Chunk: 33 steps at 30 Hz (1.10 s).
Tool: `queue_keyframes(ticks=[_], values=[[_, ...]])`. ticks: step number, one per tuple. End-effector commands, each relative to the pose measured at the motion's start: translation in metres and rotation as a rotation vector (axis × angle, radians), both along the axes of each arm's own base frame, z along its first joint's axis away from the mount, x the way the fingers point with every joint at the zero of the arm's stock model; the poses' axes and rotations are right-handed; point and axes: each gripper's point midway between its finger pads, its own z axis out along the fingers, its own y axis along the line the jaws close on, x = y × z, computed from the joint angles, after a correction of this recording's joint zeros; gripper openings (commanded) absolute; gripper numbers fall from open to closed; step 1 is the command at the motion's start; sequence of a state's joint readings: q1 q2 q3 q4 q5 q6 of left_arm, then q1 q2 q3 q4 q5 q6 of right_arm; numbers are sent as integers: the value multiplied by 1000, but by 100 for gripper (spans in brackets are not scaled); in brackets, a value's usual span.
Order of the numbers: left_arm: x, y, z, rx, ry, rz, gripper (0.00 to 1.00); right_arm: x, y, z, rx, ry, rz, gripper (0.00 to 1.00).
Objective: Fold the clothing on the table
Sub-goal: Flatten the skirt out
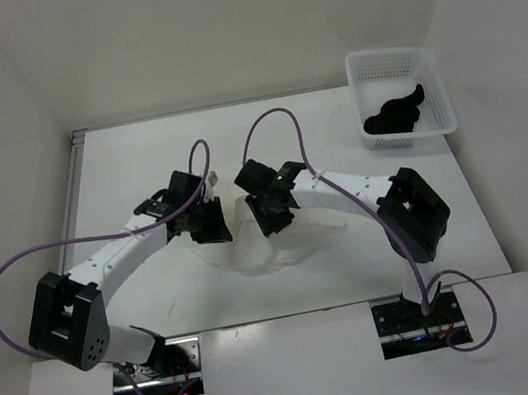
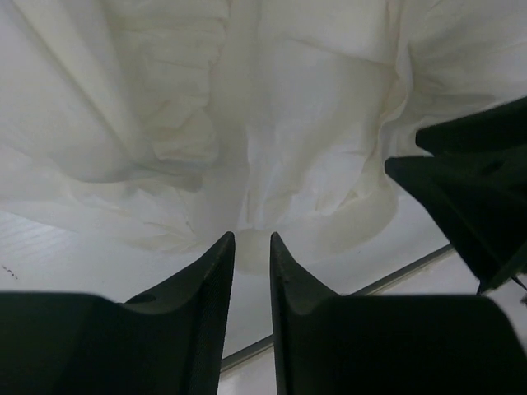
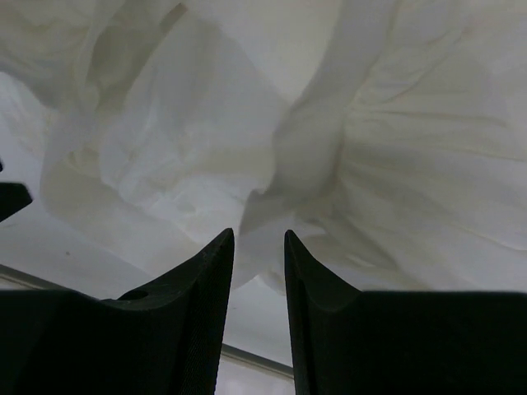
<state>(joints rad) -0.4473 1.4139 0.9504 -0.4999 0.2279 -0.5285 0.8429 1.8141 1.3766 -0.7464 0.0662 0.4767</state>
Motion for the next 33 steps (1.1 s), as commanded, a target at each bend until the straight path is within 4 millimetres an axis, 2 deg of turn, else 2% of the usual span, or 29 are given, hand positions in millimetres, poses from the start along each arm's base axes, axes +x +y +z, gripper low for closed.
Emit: queue_keyframes(ticks=[1,3,5,7,9,10,15,23,26,28,30,32,33], values=[[2,5,2,48,-33,82,30,-7,22,25,79,-57,-2,37],[-3,5,-6,108,-26,97,30,-9,26,20,65,-59,-3,37],[-8,4,-11,151,-26,94,30,-7,21,15,36,-63,-22,37],[-10,8,-16,200,-25,121,34,-8,19,14,17,-69,-29,37],[-13,3,-16,203,-28,117,37,-9,16,13,-9,-86,-41,37],[-12,4,-19,203,-31,138,45,-8,13,13,-24,-91,-46,37],[-13,8,-26,268,-59,174,52,-10,9,12,-60,-114,-63,37],[-14,18,-50,332,-24,226,52,-20,5,-3,-103,-100,-62,37],[-15,23,-53,353,-30,234,49,-19,7,-6,-101,-102,-62,37],[-13,25,-53,356,-34,248,47,-18,2,-11,-134,-105,-68,37],[-16,26,-54,364,-26,246,47,-16,4,-8,-125,-110,-69,37],[-13,22,-44,333,-46,247,47,-13,13,8,-79,-126,-68,37],[-12,21,-41,323,-50,256,49,-11,15,8,-70,-132,-69,37]])
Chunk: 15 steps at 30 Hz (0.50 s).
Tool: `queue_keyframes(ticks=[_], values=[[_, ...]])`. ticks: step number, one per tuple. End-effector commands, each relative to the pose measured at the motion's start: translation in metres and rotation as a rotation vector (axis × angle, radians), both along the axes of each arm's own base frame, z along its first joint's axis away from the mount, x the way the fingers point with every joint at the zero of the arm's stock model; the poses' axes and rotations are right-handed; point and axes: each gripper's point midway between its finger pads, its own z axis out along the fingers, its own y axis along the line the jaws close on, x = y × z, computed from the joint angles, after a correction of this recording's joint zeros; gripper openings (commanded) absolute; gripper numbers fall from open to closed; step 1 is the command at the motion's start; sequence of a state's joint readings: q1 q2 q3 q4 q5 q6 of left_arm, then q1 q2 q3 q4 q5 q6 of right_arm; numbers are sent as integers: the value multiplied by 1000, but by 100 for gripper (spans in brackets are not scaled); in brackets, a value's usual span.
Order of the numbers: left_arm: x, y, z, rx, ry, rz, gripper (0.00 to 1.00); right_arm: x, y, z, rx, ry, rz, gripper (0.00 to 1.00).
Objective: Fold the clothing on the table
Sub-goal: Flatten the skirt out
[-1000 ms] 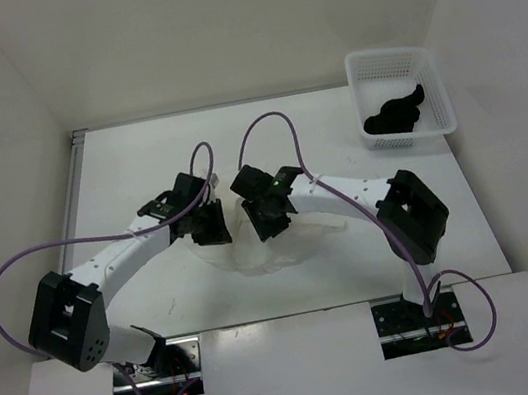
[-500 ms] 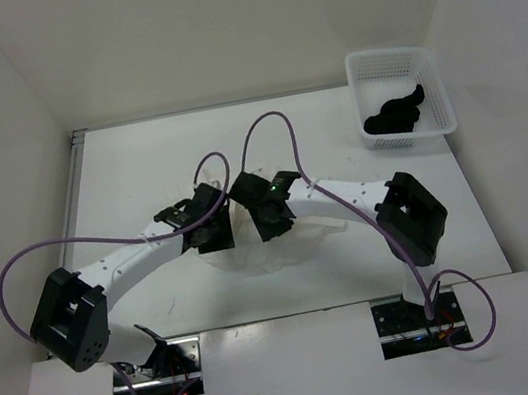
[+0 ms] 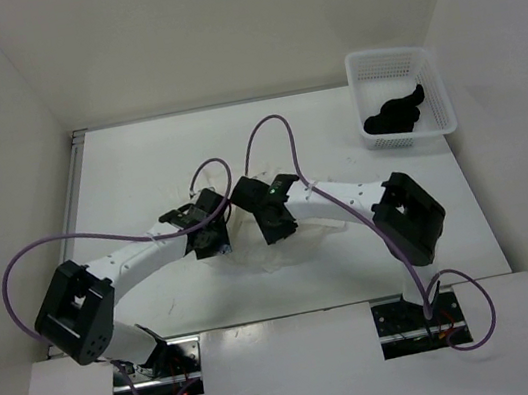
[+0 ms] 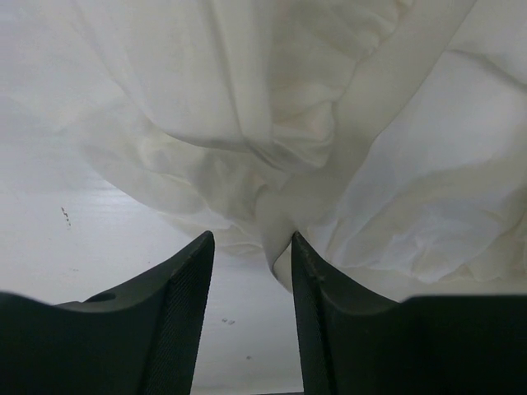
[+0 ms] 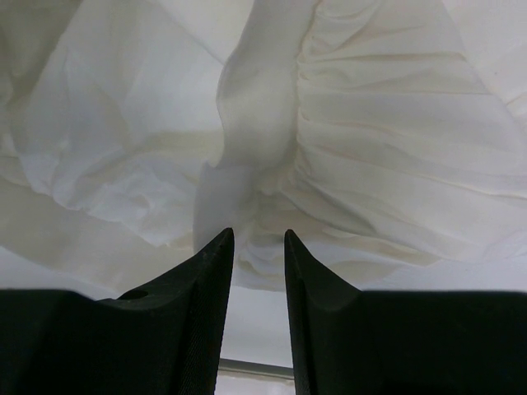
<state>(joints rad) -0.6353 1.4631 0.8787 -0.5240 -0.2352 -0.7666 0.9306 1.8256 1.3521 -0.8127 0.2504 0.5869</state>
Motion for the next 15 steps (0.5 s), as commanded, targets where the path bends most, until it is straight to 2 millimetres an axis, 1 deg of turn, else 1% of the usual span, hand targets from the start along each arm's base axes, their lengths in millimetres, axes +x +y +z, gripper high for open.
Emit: queue_keyframes(ticks=[1,2,3,4,5,6,7,8,9,12,13,15], values=[[2,-4,13,-20,-42,14,50,8,36,32,120,-91,20,37],[3,-4,15,-26,-50,14,53,10,39,37,128,-101,29,38],[4,-3,18,-17,-54,19,53,9,40,36,133,-94,32,39],[5,-2,21,-16,-69,23,53,12,45,41,150,-106,32,39],[4,1,20,-2,-64,27,51,13,47,35,141,-99,32,41],[5,3,20,5,-69,31,46,12,48,31,138,-85,36,41],[5,3,20,5,-69,31,37,12,48,27,130,-79,36,41],[5,3,20,5,-69,31,24,13,50,24,131,-80,36,41],[5,2,20,-1,-69,41,0,13,53,20,136,-73,39,41],[-1,5,14,5,-48,37,0,16,56,17,142,-77,39,41],[0,2,14,-8,-51,34,0,15,56,13,134,-71,39,41],[-2,3,11,-3,-44,34,0,17,55,13,126,-82,34,42]])
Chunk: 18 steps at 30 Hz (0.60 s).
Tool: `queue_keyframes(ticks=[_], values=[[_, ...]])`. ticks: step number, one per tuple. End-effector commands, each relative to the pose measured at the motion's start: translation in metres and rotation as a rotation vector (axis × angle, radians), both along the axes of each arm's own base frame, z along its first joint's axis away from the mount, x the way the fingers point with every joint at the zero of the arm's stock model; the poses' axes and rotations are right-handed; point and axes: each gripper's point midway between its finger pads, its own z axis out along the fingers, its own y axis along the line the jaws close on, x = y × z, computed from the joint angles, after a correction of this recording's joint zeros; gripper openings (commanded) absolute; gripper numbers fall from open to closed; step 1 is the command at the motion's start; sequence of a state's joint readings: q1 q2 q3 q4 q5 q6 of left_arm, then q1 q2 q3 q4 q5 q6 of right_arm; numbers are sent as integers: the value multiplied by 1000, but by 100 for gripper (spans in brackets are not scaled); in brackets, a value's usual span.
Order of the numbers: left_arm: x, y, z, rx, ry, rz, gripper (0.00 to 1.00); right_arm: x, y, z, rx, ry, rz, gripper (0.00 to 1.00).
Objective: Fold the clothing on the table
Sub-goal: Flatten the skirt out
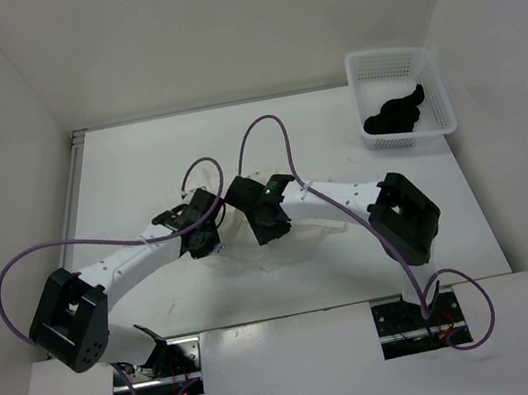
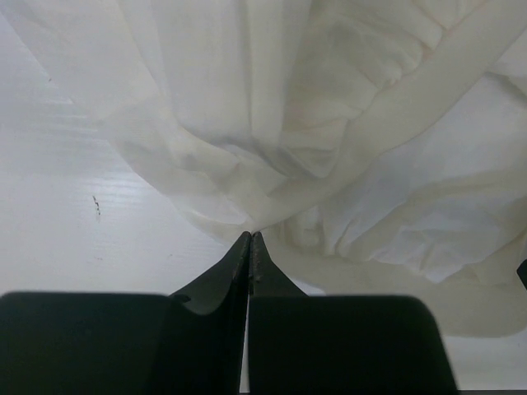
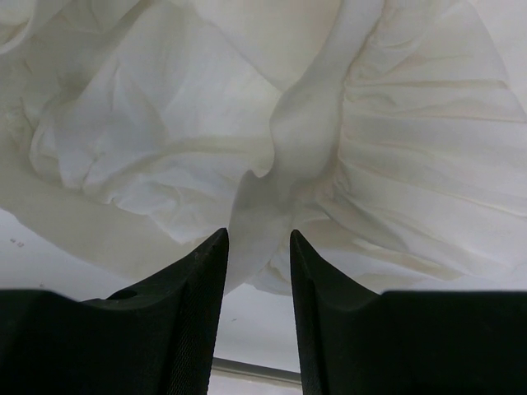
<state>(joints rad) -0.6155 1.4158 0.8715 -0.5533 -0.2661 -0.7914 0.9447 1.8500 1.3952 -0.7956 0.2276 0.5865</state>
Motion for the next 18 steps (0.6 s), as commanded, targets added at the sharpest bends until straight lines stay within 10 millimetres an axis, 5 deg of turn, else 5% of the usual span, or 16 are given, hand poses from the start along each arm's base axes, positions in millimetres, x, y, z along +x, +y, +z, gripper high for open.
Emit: queue_keyframes(ticks=[1,7,13,18], values=[[-4,-10,2,-14,-15,-24,0,17,38,7,84,-77,11,42],[-4,-12,20,-61,-59,0,0,25,38,6,68,-108,-3,43],[-2,-9,56,-106,-144,8,0,52,51,50,142,-208,-21,46],[-5,-5,54,-96,-138,20,0,66,55,40,88,-212,-11,46]])
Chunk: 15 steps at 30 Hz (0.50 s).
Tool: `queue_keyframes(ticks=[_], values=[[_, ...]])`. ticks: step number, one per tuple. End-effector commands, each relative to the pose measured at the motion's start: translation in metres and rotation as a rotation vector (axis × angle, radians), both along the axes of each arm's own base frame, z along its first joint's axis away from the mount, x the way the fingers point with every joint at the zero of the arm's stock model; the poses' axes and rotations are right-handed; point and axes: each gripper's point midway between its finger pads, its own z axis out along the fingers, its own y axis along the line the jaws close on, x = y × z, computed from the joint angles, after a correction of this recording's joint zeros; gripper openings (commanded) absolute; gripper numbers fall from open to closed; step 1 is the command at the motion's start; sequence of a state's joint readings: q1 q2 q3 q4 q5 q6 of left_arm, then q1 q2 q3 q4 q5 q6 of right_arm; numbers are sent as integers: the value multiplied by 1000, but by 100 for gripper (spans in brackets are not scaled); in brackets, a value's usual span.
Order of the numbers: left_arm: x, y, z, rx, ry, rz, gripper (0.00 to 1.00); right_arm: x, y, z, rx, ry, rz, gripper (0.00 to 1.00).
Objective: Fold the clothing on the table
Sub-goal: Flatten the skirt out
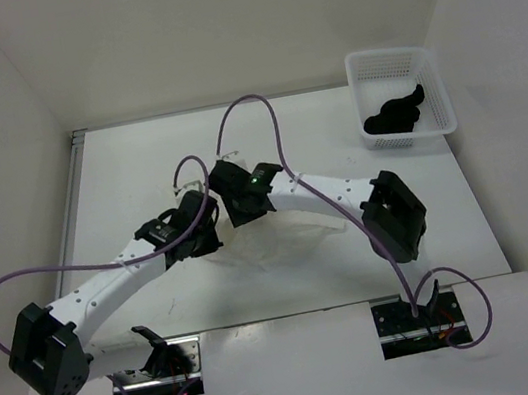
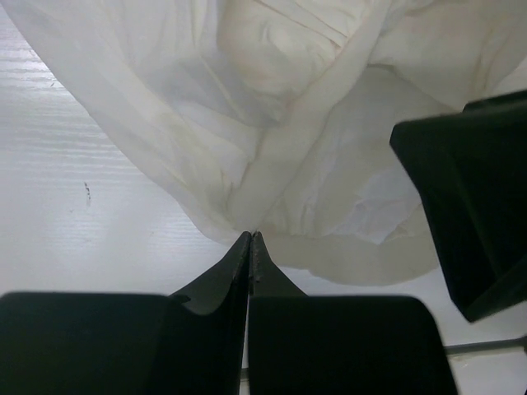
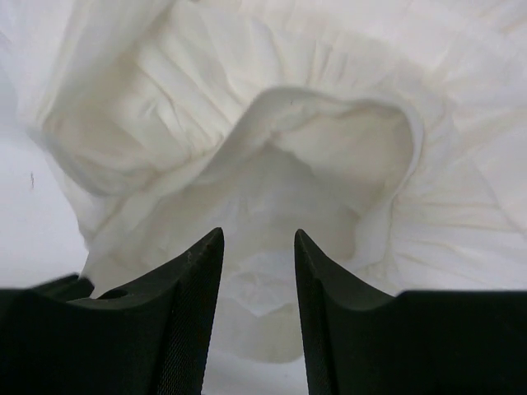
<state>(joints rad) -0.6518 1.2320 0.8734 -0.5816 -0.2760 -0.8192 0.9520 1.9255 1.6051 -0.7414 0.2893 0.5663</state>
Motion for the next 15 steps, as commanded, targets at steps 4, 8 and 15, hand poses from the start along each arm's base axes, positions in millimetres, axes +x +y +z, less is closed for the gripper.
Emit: queue_keyframes(ticks=[4,8,15], values=[[-3,4,7,-17,-10,31,0,26,-5,-10,-85,-74,-45,46],[-5,5,9,-17,-10,31,0,32,-24,-15,-155,-99,-84,46],[-3,4,5,-18,-11,31,0,31,-43,-5,-191,-136,-128,46]])
